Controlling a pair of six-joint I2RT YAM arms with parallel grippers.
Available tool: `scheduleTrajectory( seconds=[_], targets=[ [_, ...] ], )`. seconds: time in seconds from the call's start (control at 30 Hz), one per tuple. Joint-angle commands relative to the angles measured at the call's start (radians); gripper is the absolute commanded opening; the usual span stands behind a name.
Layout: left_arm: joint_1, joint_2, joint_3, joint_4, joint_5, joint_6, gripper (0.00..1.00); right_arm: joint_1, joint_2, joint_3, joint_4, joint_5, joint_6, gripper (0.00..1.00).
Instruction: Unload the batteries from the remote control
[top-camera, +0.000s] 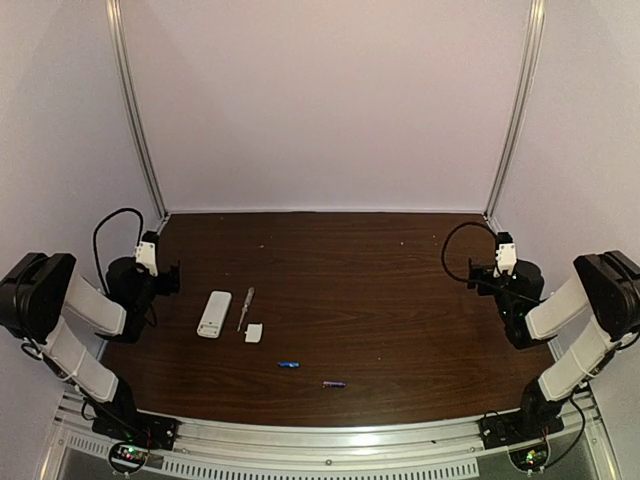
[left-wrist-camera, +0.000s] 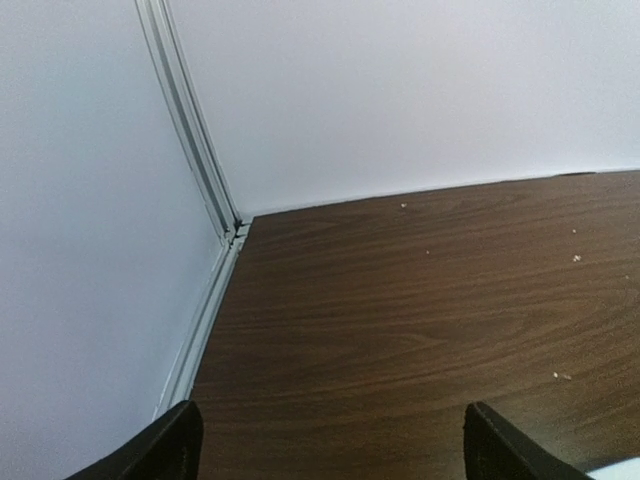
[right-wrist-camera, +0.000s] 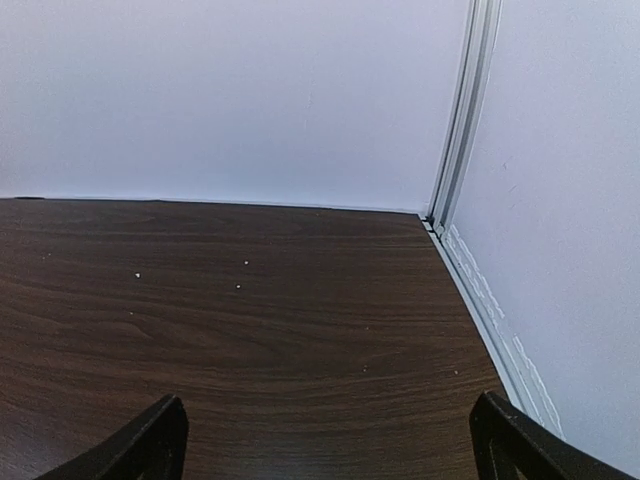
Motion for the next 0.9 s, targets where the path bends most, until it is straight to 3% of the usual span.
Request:
scheduleTrajectory(
  seconds=[0.0,0.1,0.87],
  targets=[
    [0.007,0.027,-0.04,0.166,0.031,-0.004,0.94,-0.008,0.006,0.025,0.034,0.05,0.027,1.0],
    [0.007,0.023,-0.036,0.15,0.024,-0.007,0.97,-0.007,0.007,0.024,0.034,0.052,0.026,1.0],
    [0.007,0.022,-0.033,0.145,0.033,-0.006,0.97,-0.005,0.004,0.023,0.032,0.061,0.026,1.0]
  ],
)
